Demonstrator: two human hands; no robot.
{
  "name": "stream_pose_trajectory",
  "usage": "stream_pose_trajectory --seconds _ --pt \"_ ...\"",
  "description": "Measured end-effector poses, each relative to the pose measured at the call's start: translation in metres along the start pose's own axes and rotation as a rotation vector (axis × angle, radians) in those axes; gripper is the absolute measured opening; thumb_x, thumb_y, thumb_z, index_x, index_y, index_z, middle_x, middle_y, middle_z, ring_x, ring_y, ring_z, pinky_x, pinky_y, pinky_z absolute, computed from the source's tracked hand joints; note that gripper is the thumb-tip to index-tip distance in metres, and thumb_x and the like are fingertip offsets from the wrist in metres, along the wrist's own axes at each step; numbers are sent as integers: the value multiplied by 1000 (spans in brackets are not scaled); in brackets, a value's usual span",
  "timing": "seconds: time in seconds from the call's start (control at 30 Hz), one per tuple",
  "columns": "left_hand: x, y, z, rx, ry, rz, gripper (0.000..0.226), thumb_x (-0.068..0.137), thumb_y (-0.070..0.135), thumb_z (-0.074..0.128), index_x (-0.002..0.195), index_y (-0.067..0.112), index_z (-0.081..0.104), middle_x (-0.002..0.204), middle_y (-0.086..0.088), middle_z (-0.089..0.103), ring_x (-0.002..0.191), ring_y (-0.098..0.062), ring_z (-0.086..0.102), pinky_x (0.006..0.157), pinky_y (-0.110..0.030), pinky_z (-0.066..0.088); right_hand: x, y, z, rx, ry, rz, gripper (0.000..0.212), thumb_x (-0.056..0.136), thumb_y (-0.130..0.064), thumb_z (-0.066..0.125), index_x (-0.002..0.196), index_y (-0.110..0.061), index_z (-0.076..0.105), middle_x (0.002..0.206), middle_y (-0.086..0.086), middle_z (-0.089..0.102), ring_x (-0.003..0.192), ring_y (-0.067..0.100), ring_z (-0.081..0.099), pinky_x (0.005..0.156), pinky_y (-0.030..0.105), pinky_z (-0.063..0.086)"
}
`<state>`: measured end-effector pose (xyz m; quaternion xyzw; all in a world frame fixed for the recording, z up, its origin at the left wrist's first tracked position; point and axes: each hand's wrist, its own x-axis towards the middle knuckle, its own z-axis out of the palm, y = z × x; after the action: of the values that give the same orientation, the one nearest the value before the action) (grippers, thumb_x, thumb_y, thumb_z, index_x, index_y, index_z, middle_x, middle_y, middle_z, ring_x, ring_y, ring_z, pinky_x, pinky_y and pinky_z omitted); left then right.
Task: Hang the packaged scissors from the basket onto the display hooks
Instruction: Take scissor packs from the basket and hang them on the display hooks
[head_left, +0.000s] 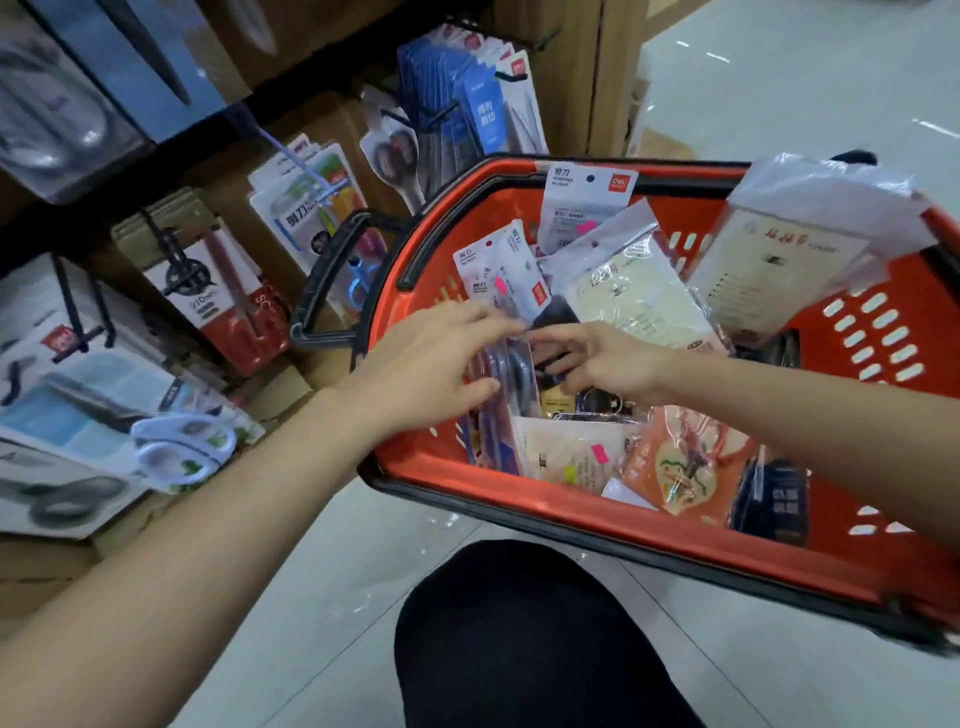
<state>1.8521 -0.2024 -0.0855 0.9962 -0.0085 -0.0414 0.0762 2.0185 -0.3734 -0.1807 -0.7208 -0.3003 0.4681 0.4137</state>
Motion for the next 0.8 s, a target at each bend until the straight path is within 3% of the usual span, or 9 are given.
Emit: stream_pose_trajectory --seconds 0.13,0.23,0.3,0.4,0.47,0.57,0.63,0.73,0.8 --pt "57 -7 19 48 -225 4 98 76 33 90 157 33 36 165 4 14 148 -22 34 111 -40 45 -2 -1 -10 -1 -124 43 83 86 27 48 149 -27 48 141 1 62 117 20 64 92 44 53" --pt "69 -19 27 124 -369 -18 101 72 33 93 157 35 37 172 8 2 158 -19 14 112 -42 42 -9 0 -16 -36 -304 103 93 92 19 54 158 -42 29 140 -6 61 95 9 69 74 32 48" --pt "71 -23 30 167 -425 -45 89 74 40 91 150 37 44 170 4 22 158 -22 18 109 -49 46 -13 2 -20 -73 -388 104 102 92 20 55 157 -50 23 145 -10 56 82 4 70 68 27 47" --pt "74 -23 34 191 -318 2 57 76 46 87 125 32 61 130 1 65 123 -29 60 94 -45 52 -19 3 -22 -49 -429 75 105 91 16 62 157 -54 19 146 -9 55 90 12 72 84 33 53" --pt "75 -23 34 193 -306 44 56 75 48 87 124 32 62 121 5 65 117 -23 59 93 -42 50 -25 5 -17 -149 -371 58 102 88 5 74 161 -42 20 135 -3 61 84 14 69 81 29 55" --pt "73 -23 32 197 -379 71 67 71 51 89 129 35 60 120 7 54 119 -19 50 95 -43 49 -36 8 -2 -663 -318 11 77 84 -12 83 150 -16 43 119 0 66 92 16 60 80 26 50" --pt "71 -22 31 198 -387 70 61 69 47 91 122 33 63 119 7 54 118 -19 51 95 -44 50 -52 7 6 -918 -433 -67 49 87 -3 70 133 -16 60 110 1 68 98 21 61 82 28 48" --pt "69 -21 26 175 -395 91 54 66 44 93 111 31 67 117 8 57 114 -18 53 92 -41 50 -80 3 7 -1038 -630 -144 38 85 2 60 116 -17 69 96 1 68 87 24 61 75 32 47" --pt "68 -22 22 187 -418 120 57 67 40 94 116 31 66 118 8 57 111 -17 56 88 -43 52 -88 1 4 -1115 -667 -166 37 89 -1 60 121 -19 66 93 1 63 83 22 54 72 32 41"
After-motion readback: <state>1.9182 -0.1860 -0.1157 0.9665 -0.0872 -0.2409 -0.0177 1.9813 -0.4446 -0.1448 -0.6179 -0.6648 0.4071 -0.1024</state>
